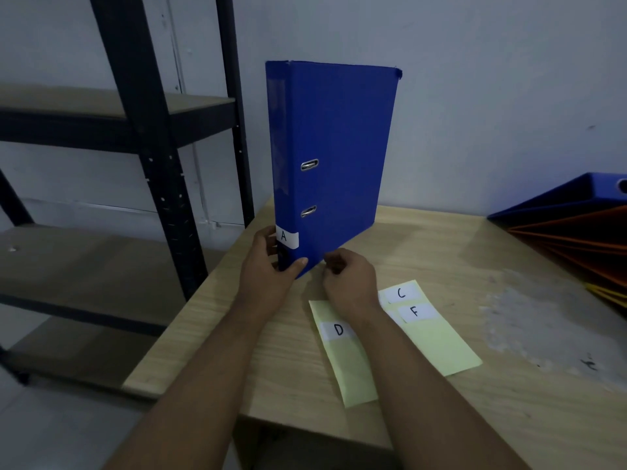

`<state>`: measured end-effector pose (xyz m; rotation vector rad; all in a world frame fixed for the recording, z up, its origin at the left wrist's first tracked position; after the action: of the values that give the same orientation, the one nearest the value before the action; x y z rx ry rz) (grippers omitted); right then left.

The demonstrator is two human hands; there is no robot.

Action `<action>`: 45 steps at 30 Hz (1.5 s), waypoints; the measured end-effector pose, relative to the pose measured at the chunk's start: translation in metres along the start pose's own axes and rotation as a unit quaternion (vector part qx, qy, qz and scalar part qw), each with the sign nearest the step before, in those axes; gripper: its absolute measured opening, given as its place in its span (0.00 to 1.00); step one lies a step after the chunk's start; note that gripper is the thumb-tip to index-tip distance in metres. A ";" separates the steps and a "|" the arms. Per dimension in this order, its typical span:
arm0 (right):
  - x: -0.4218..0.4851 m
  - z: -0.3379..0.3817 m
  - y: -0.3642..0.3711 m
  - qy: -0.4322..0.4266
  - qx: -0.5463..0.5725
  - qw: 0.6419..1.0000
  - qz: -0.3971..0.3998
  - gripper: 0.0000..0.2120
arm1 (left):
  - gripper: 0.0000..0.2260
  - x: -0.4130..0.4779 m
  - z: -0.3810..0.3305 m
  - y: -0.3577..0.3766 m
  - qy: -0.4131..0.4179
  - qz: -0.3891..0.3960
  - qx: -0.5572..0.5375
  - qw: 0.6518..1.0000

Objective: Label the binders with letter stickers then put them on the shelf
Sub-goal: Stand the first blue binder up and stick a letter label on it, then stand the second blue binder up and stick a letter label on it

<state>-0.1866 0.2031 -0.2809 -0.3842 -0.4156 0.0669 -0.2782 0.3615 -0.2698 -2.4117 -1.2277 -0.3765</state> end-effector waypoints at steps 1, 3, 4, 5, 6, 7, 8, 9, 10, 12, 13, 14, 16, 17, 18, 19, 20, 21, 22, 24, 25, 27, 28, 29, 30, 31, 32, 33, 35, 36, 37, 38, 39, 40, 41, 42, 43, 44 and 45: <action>-0.001 0.002 0.002 -0.014 -0.021 1.000 0.009 0.14 | 0.34 -0.001 0.000 0.000 -0.001 0.000 0.003 1.000; -0.002 0.006 0.006 -0.035 -0.056 0.997 0.035 0.13 | 0.34 -0.001 -0.001 -0.001 0.003 0.000 0.008 1.000; -0.001 0.009 0.005 -0.036 -0.065 0.996 0.051 0.14 | 0.34 -0.002 -0.002 -0.001 0.004 0.000 0.009 1.000; 0.000 0.012 0.004 -0.032 -0.070 0.995 0.068 0.14 | 0.35 -0.003 -0.003 -0.001 0.005 0.001 0.010 1.000; 0.002 0.015 0.001 -0.024 -0.070 0.994 0.081 0.15 | 0.35 -0.005 -0.004 -0.002 0.006 0.000 0.010 1.000; 0.004 0.018 -0.005 -0.016 -0.066 0.994 0.084 0.17 | 0.36 -0.006 -0.005 -0.002 0.007 -0.002 0.013 1.000; 0.006 0.021 -0.013 -0.009 -0.058 0.995 0.077 0.17 | 0.37 -0.006 -0.006 -0.004 0.005 -0.009 0.013 1.000; 0.007 0.023 -0.022 -0.004 -0.052 0.997 0.065 0.17 | 0.37 -0.006 -0.007 -0.006 0.001 -0.022 0.017 1.000; 0.008 0.024 -0.033 -0.003 -0.047 0.998 0.051 0.17 | 0.38 -0.007 -0.008 -0.010 -0.001 -0.040 0.024 0.999; 0.008 0.023 -0.060 -0.002 -0.045 0.998 0.031 0.16 | 0.36 -0.011 -0.018 -0.021 0.010 -0.091 0.032 0.995; 0.009 0.020 -0.073 0.000 -0.050 0.998 0.023 0.15 | 0.34 -0.012 -0.023 -0.027 0.018 -0.114 0.023 0.993; 0.011 0.018 -0.087 0.000 -0.057 0.998 0.012 0.15 | 0.32 -0.014 -0.027 -0.031 0.026 -0.129 0.013 0.991; 0.015 0.015 -0.114 0.002 -0.064 0.998 -0.010 0.14 | 0.29 -0.017 -0.034 -0.036 0.054 -0.141 0.021 0.988; 0.017 0.013 -0.128 0.002 -0.066 0.998 -0.021 0.14 | 0.27 -0.020 -0.039 -0.037 0.067 -0.144 0.020 0.987; 0.019 0.013 -0.147 0.001 -0.069 0.997 -0.034 0.14 | 0.26 -0.024 -0.050 -0.034 0.078 -0.142 0.010 0.987; 0.022 0.012 -0.156 -0.003 -0.072 0.996 -0.043 0.14 | 0.23 -0.027 -0.056 -0.033 0.092 -0.141 0.006 0.986; 0.025 0.012 -0.169 -0.005 -0.073 0.996 -0.055 0.13 | 0.20 -0.033 -0.070 -0.030 0.115 -0.149 0.008 0.982; 0.027 0.011 -0.183 -0.008 -0.077 0.995 -0.064 0.13 | 0.18 -0.038 -0.084 -0.026 0.149 -0.157 0.022 0.976; 0.030 0.011 -0.193 -0.011 -0.082 0.994 -0.071 0.13 | 0.15 -0.042 -0.096 -0.021 0.179 -0.156 0.031 0.971; 0.036 0.013 -0.216 -0.020 -0.088 0.992 -0.085 0.12 | 0.12 -0.048 -0.123 -0.005 0.217 -0.129 0.018 0.968; 0.040 0.014 -0.228 -0.026 -0.089 0.991 -0.093 0.12 | 0.11 -0.051 -0.135 0.005 0.226 -0.112 0.008 0.968; 0.046 0.016 -0.255 -0.040 -0.089 0.989 -0.109 0.12 | 0.10 -0.055 -0.157 0.029 0.241 -0.076 -0.014 0.968; 0.050 0.018 -0.269 -0.052 -0.093 0.987 -0.116 0.12 | 0.10 -0.057 -0.168 0.042 0.244 -0.055 -0.022 0.968; 0.055 0.020 -0.282 -0.065 -0.097 0.985 -0.123 0.11 | 0.10 -0.059 -0.177 0.056 0.244 -0.030 -0.027 0.969; 0.061 0.022 -0.298 -0.078 -0.100 0.984 -0.128 0.11 | 0.11 -0.061 -0.186 0.072 0.241 -0.001 -0.025 0.970; 0.065 0.025 -0.309 -0.090 -0.103 0.982 -0.130 0.11 | 0.11 -0.061 -0.190 0.084 0.237 0.027 -0.021 0.971; 0.072 0.025 -0.326 -0.102 -0.109 0.979 -0.137 0.11 | 0.12 -0.060 -0.197 0.102 0.237 0.056 -0.012 0.970; 0.077 0.026 -0.342 -0.113 -0.120 0.976 -0.144 0.11 | 0.13 -0.060 -0.202 0.118 0.241 0.085 0.002 0.967; 0.090 0.025 -0.377 -0.129 -0.151 0.966 -0.164 0.11 | 0.16 -0.062 -0.217 0.151 0.266 0.136 0.042 0.953; 0.095 0.024 -0.386 -0.131 -0.163 0.964 -0.167 0.12 | 0.17 -0.062 -0.220 0.160 0.277 0.159 0.067 0.945; 0.102 0.019 -0.401 -0.123 -0.172 0.963 -0.169 0.12 | 0.19 -0.064 -0.227 0.175 0.289 0.182 0.087 0.936; 0.109 0.012 -0.416 -0.110 -0.185 0.962 -0.168 0.12 | 0.21 -0.066 -0.235 0.192 0.298 0.205 0.101 0.927; 0.116 0.004 -0.429 -0.098 -0.204 0.959 -0.168 0.12 | 0.23 -0.068 -0.243 0.208 0.306 0.225 0.112 0.918; 0.123 -0.005 -0.441 -0.088 -0.225 0.956 -0.167 0.11 | 0.25 -0.069 -0.251 0.222 0.316 0.238 0.122 0.910; 0.129 -0.014 -0.451 -0.076 -0.243 0.953 -0.163 0.12 | 0.27 -0.070 -0.259 0.237 0.329 0.246 0.132 0.902; 0.133 -0.023 -0.459 -0.064 -0.257 0.952 -0.155 0.13 | 0.29 -0.071 -0.266 0.251 0.340 0.253 0.144 0.894; 0.136 -0.030 -0.465 -0.050 -0.267 0.951 -0.147 0.16 | 0.31 -0.072 -0.272 0.264 0.349 0.260 0.156 0.887; 0.140 -0.039 -0.474 -0.036 -0.270 0.951 -0.146 0.17 | 0.32 -0.073 -0.280 0.282 0.356 0.268 0.167 0.880; 0.142 -0.046 -0.479 -0.024 -0.264 0.953 -0.148 0.19 | 0.34 -0.073 -0.285 0.296 0.359 0.274 0.176 0.874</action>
<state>-0.0453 -0.2368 -0.0852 -0.8437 -0.5346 -0.3364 -0.0946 0.0187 -0.1174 -1.8946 -0.2351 -0.7062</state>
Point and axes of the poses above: each hand's wrist, its own x-axis towards the middle knuckle, its own y-axis out of the palm, z = x × y, the point moved 5 cm from there along x, towards the middle knuckle, and after that the axes turned 10 degrees about -z, right-handed, at the moved point
